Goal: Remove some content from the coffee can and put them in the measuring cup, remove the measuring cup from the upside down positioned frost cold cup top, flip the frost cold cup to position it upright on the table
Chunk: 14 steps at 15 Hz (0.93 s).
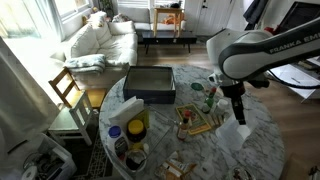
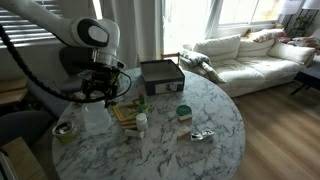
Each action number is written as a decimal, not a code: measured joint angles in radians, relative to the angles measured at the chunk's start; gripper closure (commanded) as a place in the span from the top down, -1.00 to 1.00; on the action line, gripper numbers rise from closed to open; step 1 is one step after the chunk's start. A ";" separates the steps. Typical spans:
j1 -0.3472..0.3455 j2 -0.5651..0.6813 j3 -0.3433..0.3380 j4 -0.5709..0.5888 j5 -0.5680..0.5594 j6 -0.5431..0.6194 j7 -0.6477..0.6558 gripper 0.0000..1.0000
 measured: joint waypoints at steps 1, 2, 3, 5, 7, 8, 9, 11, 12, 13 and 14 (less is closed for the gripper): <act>-0.009 -0.024 -0.007 -0.019 0.020 0.020 -0.040 0.29; -0.017 -0.046 -0.016 -0.040 0.043 0.041 -0.076 0.29; -0.024 -0.067 -0.026 -0.064 0.075 0.068 -0.110 0.29; -0.036 -0.105 -0.048 -0.114 0.141 0.135 -0.158 0.29; -0.040 -0.134 -0.068 -0.169 0.198 0.221 -0.181 0.29; -0.041 -0.147 -0.075 -0.199 0.225 0.278 -0.183 0.29; -0.041 -0.157 -0.082 -0.231 0.249 0.342 -0.183 0.29; -0.041 -0.172 -0.093 -0.291 0.292 0.458 -0.186 0.29; -0.041 -0.178 -0.099 -0.319 0.310 0.513 -0.190 0.29; -0.042 -0.184 -0.104 -0.345 0.328 0.560 -0.200 0.29; -0.042 -0.189 -0.110 -0.367 0.341 0.599 -0.209 0.29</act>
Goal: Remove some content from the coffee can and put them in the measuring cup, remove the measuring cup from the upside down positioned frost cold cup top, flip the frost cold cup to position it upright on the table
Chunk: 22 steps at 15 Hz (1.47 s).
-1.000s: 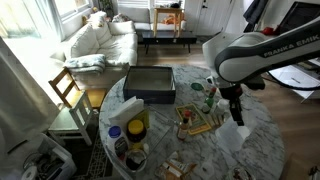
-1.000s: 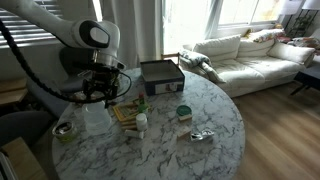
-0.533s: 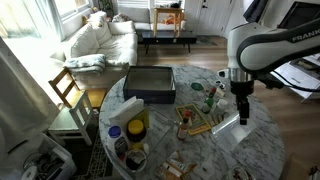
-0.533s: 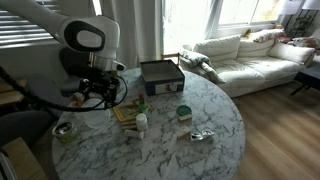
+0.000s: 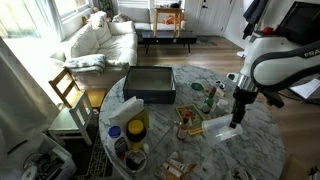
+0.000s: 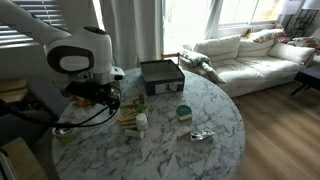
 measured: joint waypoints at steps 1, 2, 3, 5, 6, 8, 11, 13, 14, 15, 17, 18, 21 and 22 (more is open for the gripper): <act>0.000 -0.005 -0.006 -0.019 0.004 0.028 -0.008 0.29; 0.000 -0.014 -0.012 -0.033 0.004 0.042 -0.012 0.95; 0.000 -0.021 -0.016 -0.044 0.002 0.052 -0.012 0.96; -0.001 -0.030 -0.023 -0.061 -0.009 0.055 -0.012 1.00; -0.001 -0.033 -0.025 -0.065 -0.019 0.055 -0.011 0.99; -0.001 -0.034 -0.026 -0.071 -0.050 0.055 -0.002 1.00; -0.001 -0.034 -0.025 -0.077 -0.121 0.052 0.042 1.00; -0.001 -0.032 -0.025 -0.079 -0.164 0.044 0.075 1.00; -0.001 -0.031 -0.025 -0.080 -0.180 0.037 0.089 1.00; -0.001 -0.030 -0.025 -0.082 -0.187 0.033 0.099 1.00; 0.000 -0.030 -0.023 -0.082 -0.187 0.032 0.124 1.00; 0.001 -0.032 -0.021 -0.081 -0.187 0.032 0.142 1.00; 0.002 -0.043 -0.008 -0.073 -0.186 0.025 0.264 1.00; 0.003 -0.048 0.000 -0.069 -0.187 0.025 0.331 1.00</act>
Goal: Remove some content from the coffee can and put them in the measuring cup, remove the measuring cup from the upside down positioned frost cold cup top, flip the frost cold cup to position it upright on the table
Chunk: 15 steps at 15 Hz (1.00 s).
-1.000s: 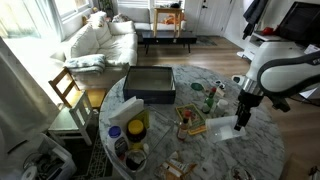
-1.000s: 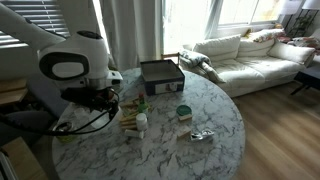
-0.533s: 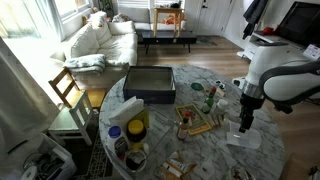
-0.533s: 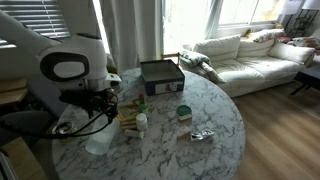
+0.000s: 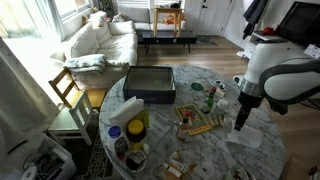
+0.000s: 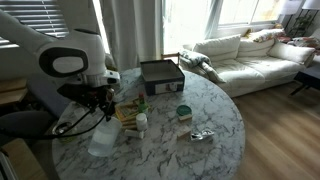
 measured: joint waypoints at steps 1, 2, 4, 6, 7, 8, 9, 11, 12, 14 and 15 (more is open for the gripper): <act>0.002 -0.004 0.010 0.005 0.000 0.000 0.069 1.00; 0.003 -0.006 0.022 0.010 -0.003 0.002 0.142 1.00; 0.005 -0.004 0.044 0.020 -0.020 0.014 0.285 1.00; 0.005 0.005 0.062 0.023 -0.064 0.035 0.436 1.00; 0.005 0.011 0.069 0.025 -0.093 0.042 0.513 1.00; 0.004 0.018 0.074 0.027 -0.125 0.043 0.589 1.00; 0.004 0.025 0.078 0.031 -0.162 0.043 0.664 1.00; 0.002 0.041 0.086 0.041 -0.245 0.033 0.817 1.00; 0.002 0.050 0.090 0.048 -0.283 0.016 0.892 1.00; 0.004 0.071 0.103 0.064 -0.350 -0.026 1.035 1.00; 0.008 0.084 0.108 0.072 -0.374 -0.051 1.098 1.00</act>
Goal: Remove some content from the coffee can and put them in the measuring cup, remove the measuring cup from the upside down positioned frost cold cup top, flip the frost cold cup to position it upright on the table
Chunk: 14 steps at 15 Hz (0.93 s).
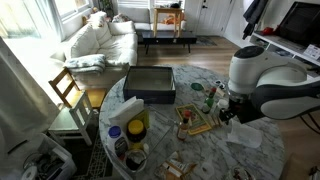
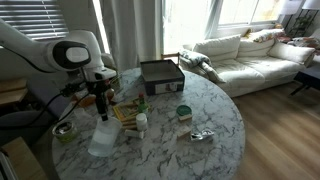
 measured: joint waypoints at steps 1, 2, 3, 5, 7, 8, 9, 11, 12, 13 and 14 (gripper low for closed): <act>0.005 0.014 0.004 0.008 -0.018 -0.025 0.053 1.00; 0.011 0.030 0.006 0.018 -0.029 -0.052 0.100 1.00; 0.017 0.046 0.007 0.028 -0.032 -0.074 0.135 0.97; 0.029 0.076 0.007 0.047 -0.032 -0.107 0.184 0.91; 0.038 0.101 0.007 0.064 -0.032 -0.128 0.216 0.65; 0.041 0.112 0.007 0.074 -0.032 -0.136 0.228 0.39; 0.044 0.123 0.006 0.081 -0.032 -0.142 0.236 0.34; 0.051 0.140 0.003 0.094 -0.032 -0.151 0.251 -0.01; 0.053 0.148 0.001 0.099 -0.032 -0.159 0.258 -0.15; 0.056 0.155 0.000 0.104 -0.032 -0.168 0.263 -0.28; 0.059 0.160 -0.002 0.108 -0.031 -0.178 0.265 -0.46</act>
